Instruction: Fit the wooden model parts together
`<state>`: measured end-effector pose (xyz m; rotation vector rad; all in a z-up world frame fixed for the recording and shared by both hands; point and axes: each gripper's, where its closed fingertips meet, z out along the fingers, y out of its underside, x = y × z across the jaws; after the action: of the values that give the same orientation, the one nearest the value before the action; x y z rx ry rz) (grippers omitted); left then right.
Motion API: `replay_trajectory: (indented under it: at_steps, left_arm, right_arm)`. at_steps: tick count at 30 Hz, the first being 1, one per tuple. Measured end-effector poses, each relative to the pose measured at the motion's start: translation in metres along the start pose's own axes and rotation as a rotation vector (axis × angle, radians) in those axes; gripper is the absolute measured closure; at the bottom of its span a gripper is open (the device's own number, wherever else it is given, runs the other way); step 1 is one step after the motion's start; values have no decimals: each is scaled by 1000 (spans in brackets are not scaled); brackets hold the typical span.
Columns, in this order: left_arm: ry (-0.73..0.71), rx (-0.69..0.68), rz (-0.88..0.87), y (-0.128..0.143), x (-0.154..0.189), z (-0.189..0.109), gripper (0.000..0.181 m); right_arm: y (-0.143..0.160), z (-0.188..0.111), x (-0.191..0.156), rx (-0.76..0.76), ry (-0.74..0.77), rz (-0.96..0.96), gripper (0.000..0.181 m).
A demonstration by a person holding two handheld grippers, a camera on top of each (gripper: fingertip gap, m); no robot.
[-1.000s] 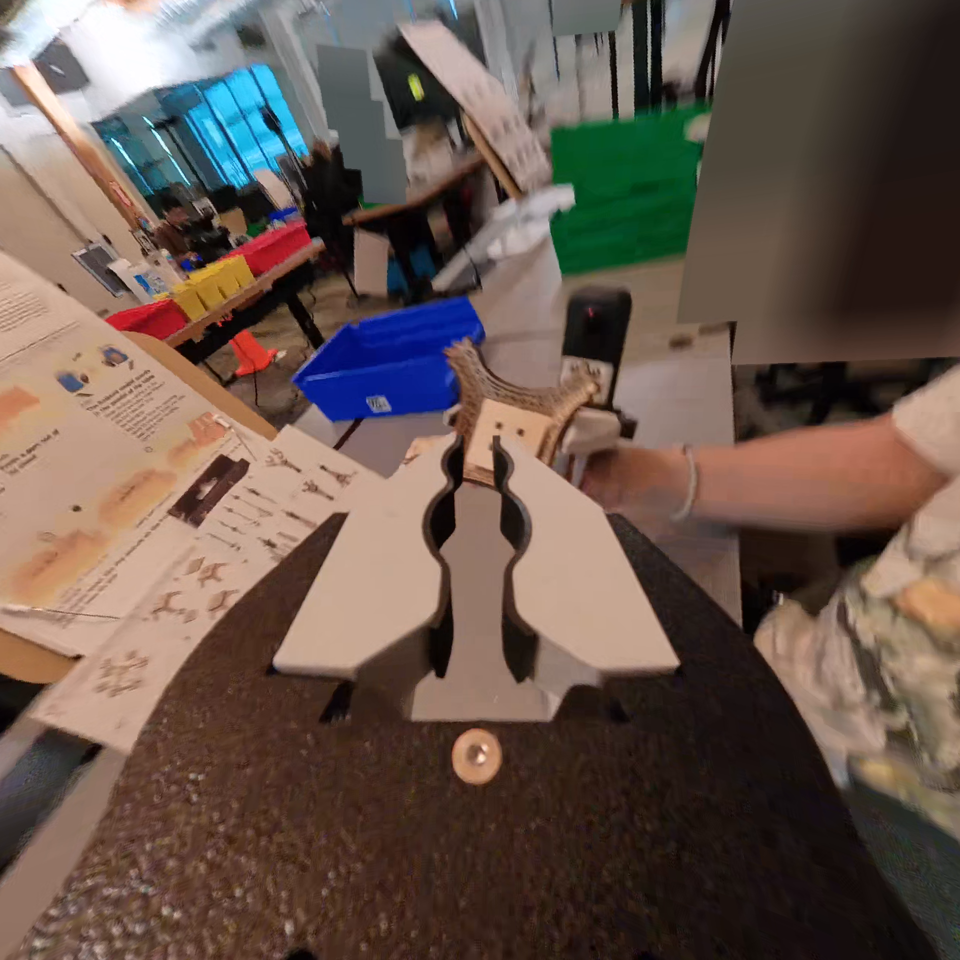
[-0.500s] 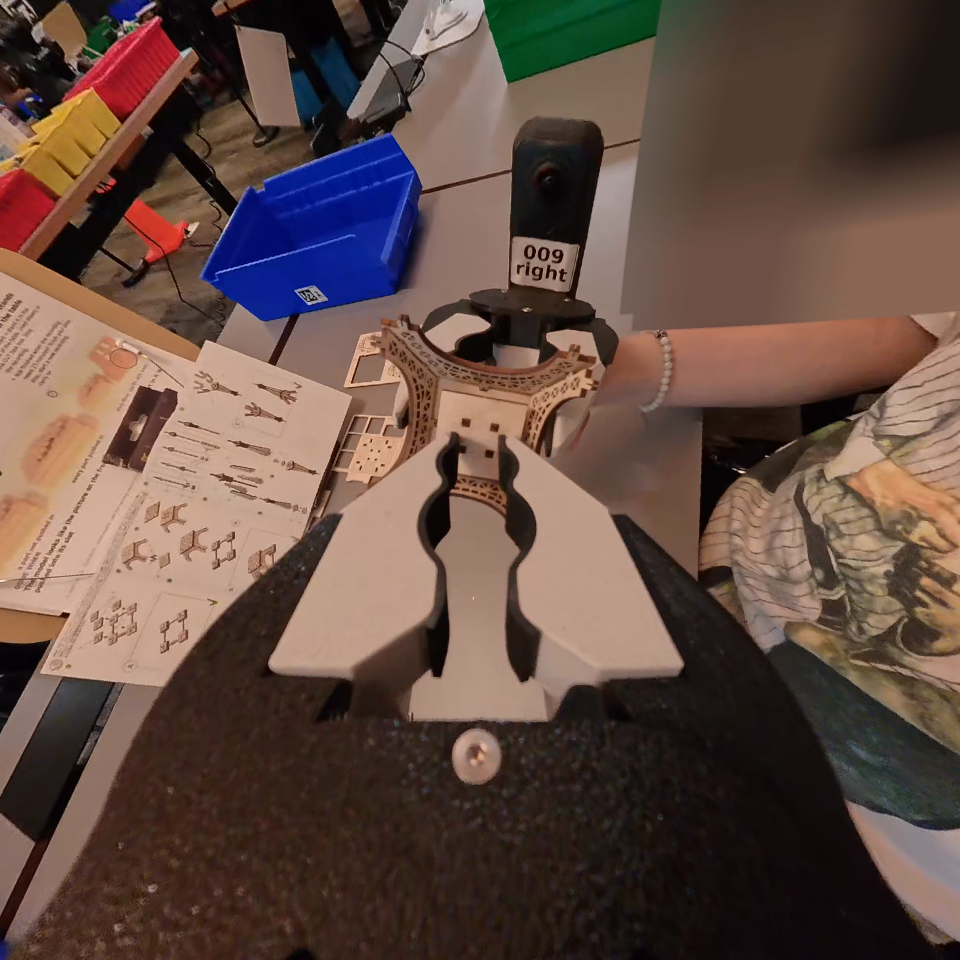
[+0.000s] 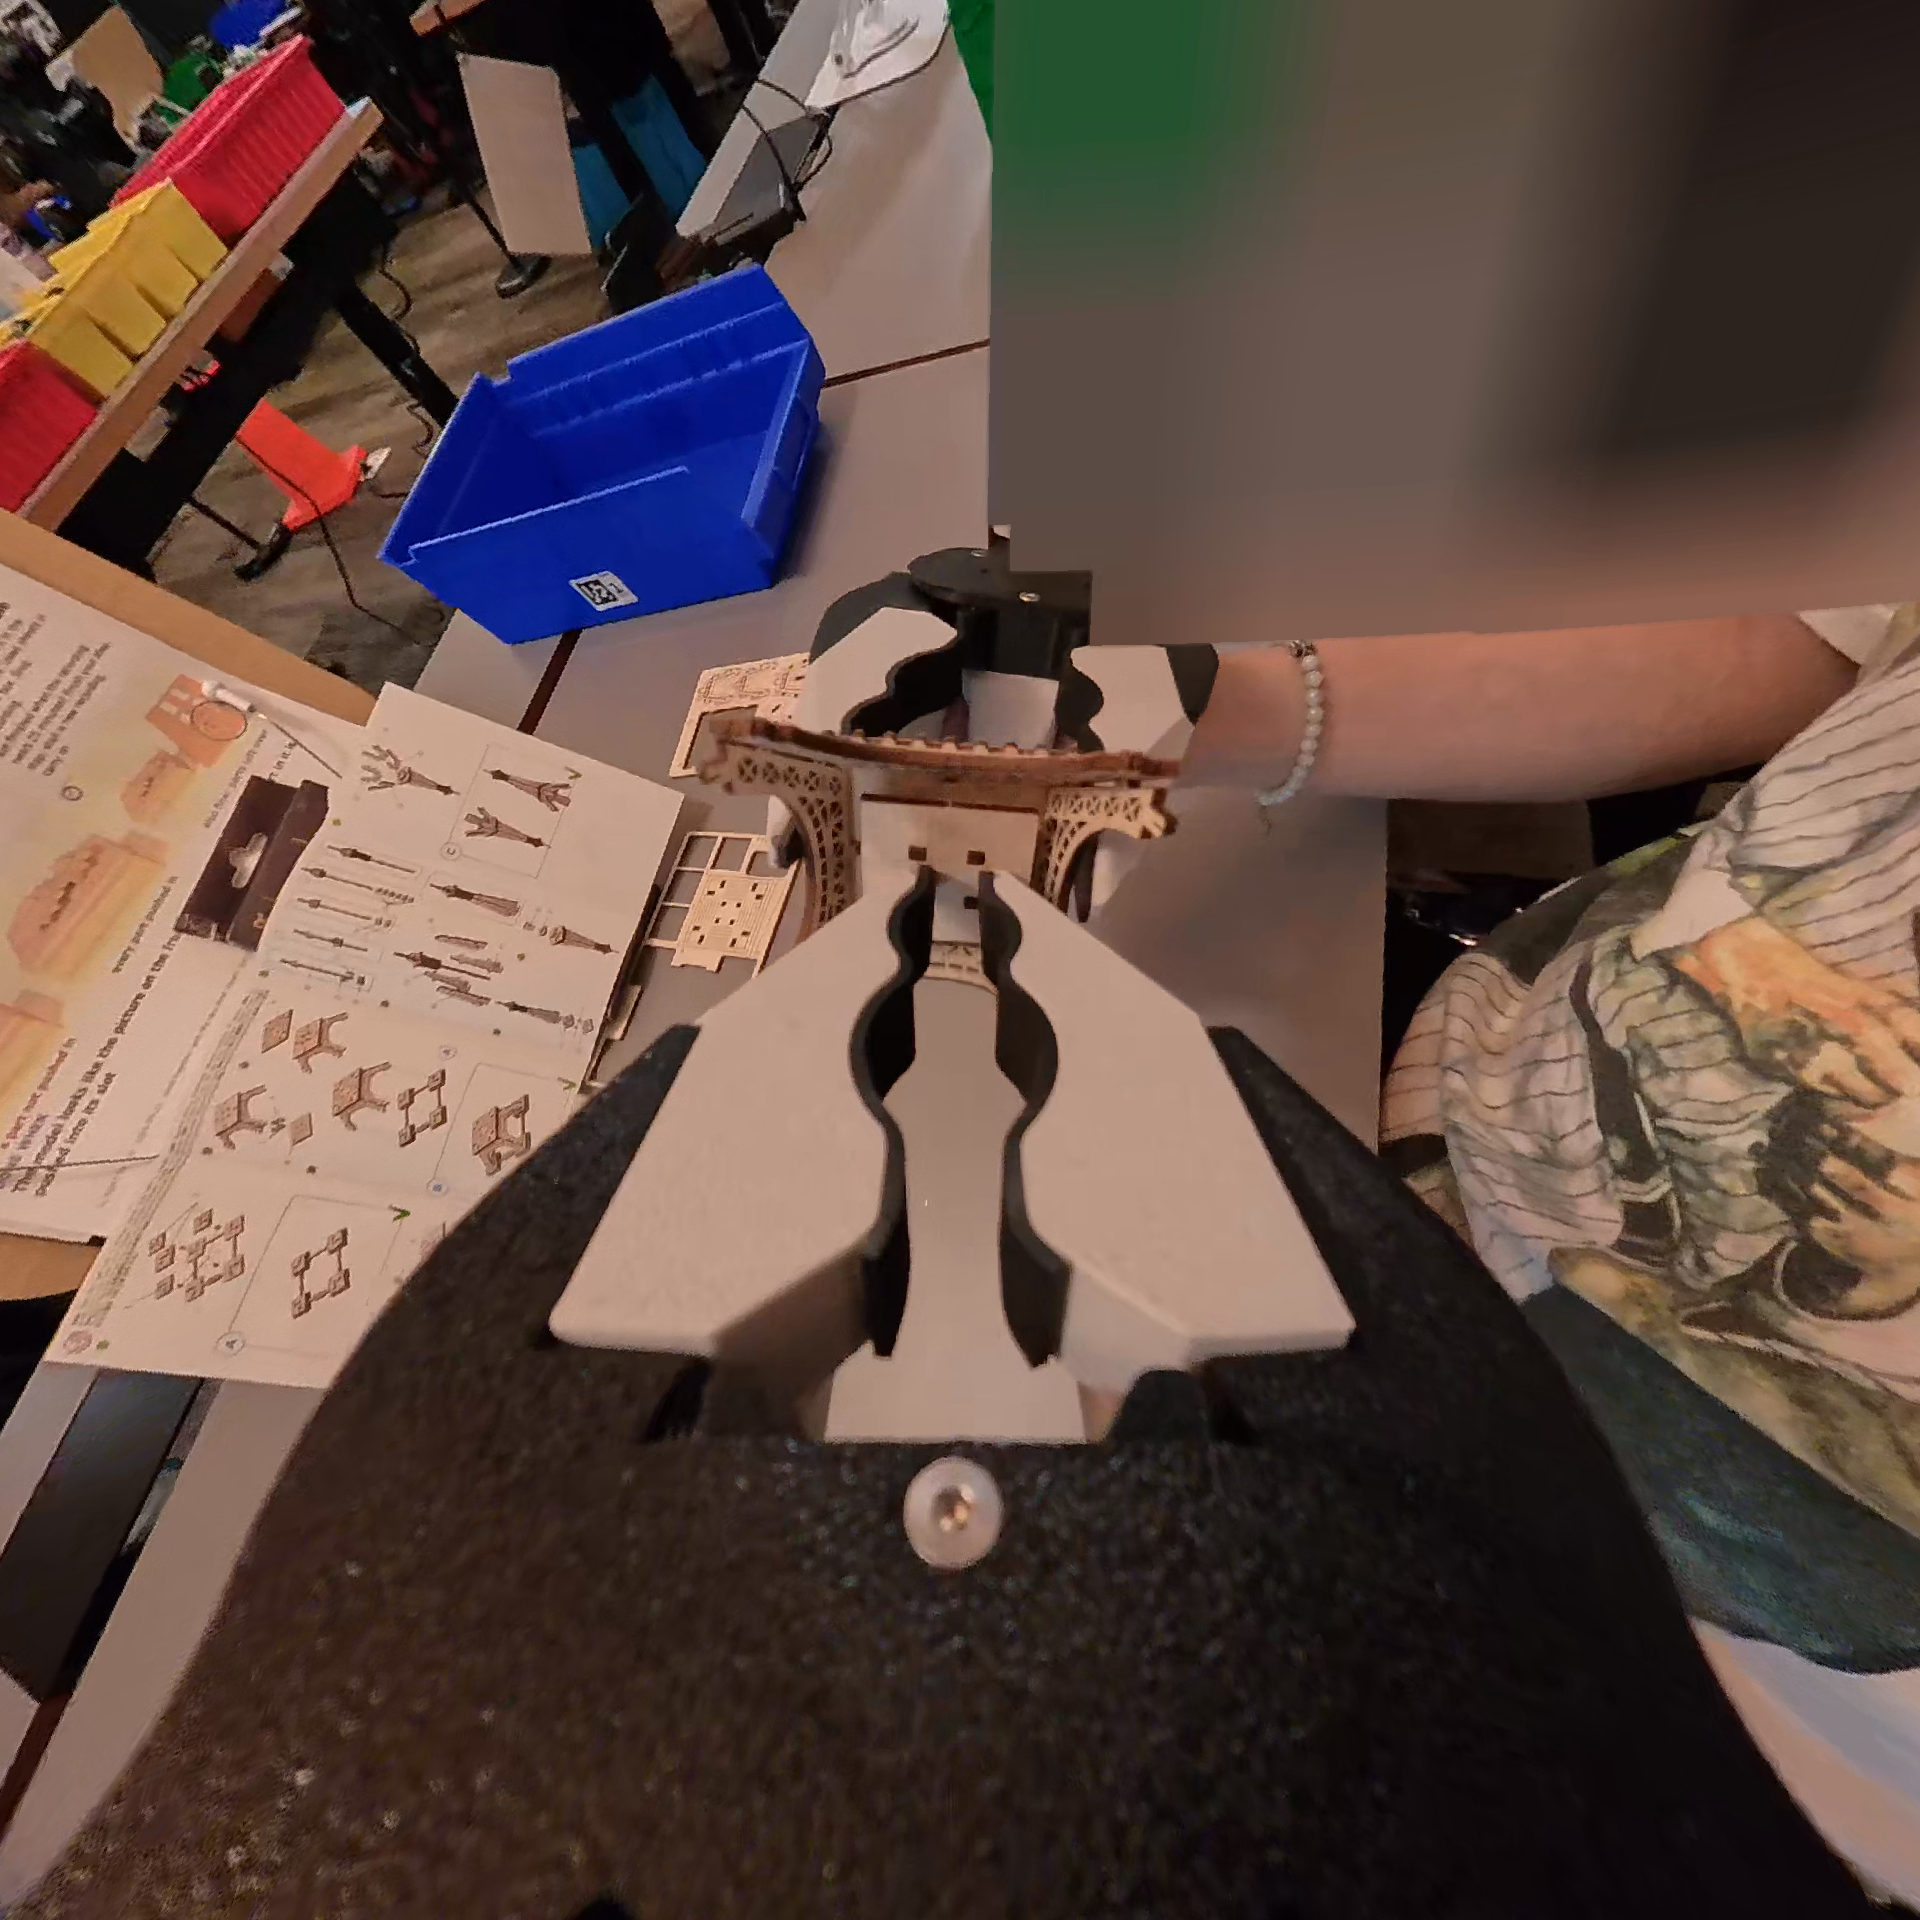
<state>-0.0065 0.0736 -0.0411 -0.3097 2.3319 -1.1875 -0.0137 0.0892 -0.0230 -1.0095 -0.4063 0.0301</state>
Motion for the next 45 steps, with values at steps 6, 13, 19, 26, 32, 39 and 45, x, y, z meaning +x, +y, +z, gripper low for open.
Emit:
replay_trajectory:
  at_steps: [6, 13, 19, 26, 32, 39, 45]
  left_arm:
    - [-18, 27, -57, -2, 0, 3, 176]
    - [-23, 104, -154, 3, -5, 10, 176]
    - [-53, 195, -208, 0, -10, 11, 168]
    - [-74, 238, -263, -2, -12, 12, 167]
    - [-57, 220, -289, -2, -14, 14, 167]
    - [-10, 298, -393, -2, -20, 16, 161]
    - [31, 371, -434, -11, -17, 21, 156]
  right_arm:
    - [-2, -3, 1, 41, -17, 58, 130]
    - [3, -8, 8, 79, 4, 124, 130]
    - [-1, -11, 10, 140, -6, 174, 129]
    - [-5, -12, 13, 207, 0, 224, 129]
    - [-5, -13, 15, 204, 20, 217, 130]
    - [-6, -13, 19, 153, 66, 116, 130]
    - [-17, -21, 18, 240, 40, 161, 130]
